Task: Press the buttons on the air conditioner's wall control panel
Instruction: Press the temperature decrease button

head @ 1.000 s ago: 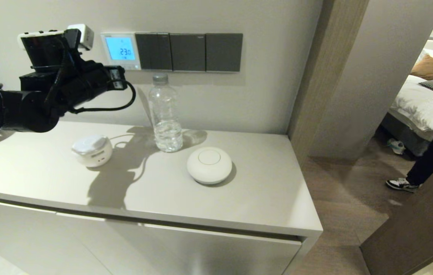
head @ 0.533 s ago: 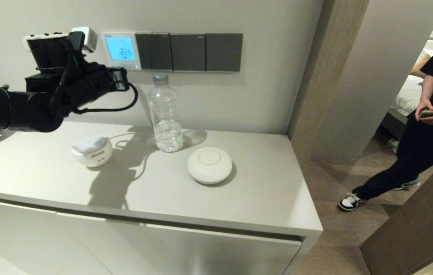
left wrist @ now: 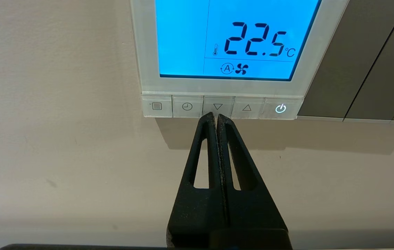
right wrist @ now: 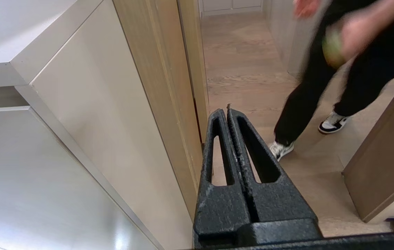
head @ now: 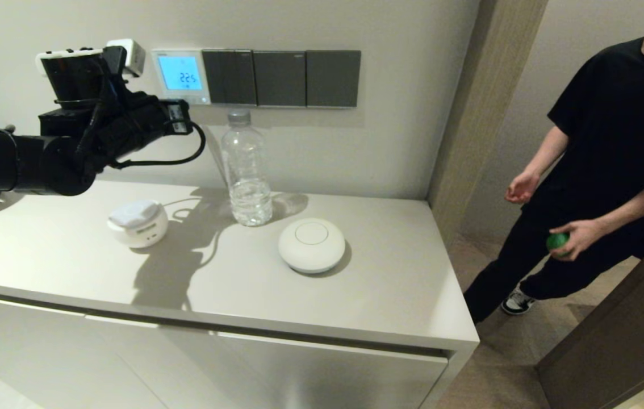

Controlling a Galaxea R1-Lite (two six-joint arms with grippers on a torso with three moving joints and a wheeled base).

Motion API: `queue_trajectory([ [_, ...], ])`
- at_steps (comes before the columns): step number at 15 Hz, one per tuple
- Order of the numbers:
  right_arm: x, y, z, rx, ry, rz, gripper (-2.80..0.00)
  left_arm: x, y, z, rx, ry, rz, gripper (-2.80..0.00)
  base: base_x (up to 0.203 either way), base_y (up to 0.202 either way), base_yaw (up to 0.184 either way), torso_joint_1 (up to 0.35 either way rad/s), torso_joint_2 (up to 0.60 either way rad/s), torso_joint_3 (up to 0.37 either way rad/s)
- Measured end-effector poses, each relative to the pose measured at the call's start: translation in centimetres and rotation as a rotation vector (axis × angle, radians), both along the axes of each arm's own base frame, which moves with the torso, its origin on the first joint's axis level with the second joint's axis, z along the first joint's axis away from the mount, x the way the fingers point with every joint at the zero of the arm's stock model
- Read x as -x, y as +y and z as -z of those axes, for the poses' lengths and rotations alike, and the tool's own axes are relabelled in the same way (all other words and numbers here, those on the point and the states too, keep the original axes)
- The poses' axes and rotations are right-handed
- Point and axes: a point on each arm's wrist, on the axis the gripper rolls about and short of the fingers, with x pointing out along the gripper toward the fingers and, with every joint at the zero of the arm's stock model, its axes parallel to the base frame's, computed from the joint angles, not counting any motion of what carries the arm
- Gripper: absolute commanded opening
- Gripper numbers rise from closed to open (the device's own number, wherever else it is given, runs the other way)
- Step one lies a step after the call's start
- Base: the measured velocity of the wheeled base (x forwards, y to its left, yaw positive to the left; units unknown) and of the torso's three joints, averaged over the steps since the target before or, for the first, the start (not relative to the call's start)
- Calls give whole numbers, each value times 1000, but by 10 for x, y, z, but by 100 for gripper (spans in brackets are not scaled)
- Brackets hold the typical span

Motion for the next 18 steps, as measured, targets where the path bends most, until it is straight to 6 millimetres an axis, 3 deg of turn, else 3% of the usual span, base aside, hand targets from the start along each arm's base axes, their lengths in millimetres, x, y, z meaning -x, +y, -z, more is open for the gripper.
queue_trajectory([
  [18,0,0,0,0,0,0,-280,2,0,-1,0,-3,1,-280,0,0,0,0,0,0],
])
